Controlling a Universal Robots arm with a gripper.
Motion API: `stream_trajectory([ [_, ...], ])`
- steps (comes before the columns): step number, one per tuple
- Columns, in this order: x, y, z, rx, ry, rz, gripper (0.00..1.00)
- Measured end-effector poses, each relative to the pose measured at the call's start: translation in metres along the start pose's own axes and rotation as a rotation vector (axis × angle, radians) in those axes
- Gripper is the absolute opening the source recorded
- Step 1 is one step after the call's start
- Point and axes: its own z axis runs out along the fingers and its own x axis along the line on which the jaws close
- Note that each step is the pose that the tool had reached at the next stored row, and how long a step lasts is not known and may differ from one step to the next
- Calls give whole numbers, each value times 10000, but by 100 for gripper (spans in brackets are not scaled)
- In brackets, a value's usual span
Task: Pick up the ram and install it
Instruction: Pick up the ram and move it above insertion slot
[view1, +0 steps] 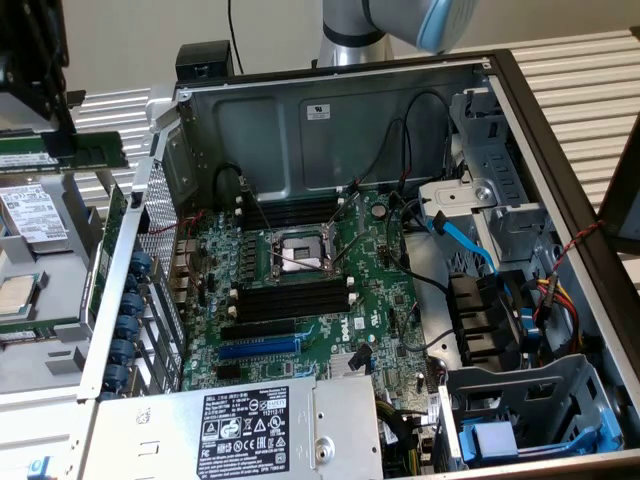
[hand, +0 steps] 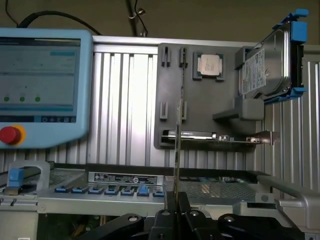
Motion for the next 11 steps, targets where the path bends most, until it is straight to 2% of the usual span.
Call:
stream_trajectory([
  [6,-40,-248,-14,1,0,-1,13],
  [11,-102,-398,-22,1,-1,-2,13],
])
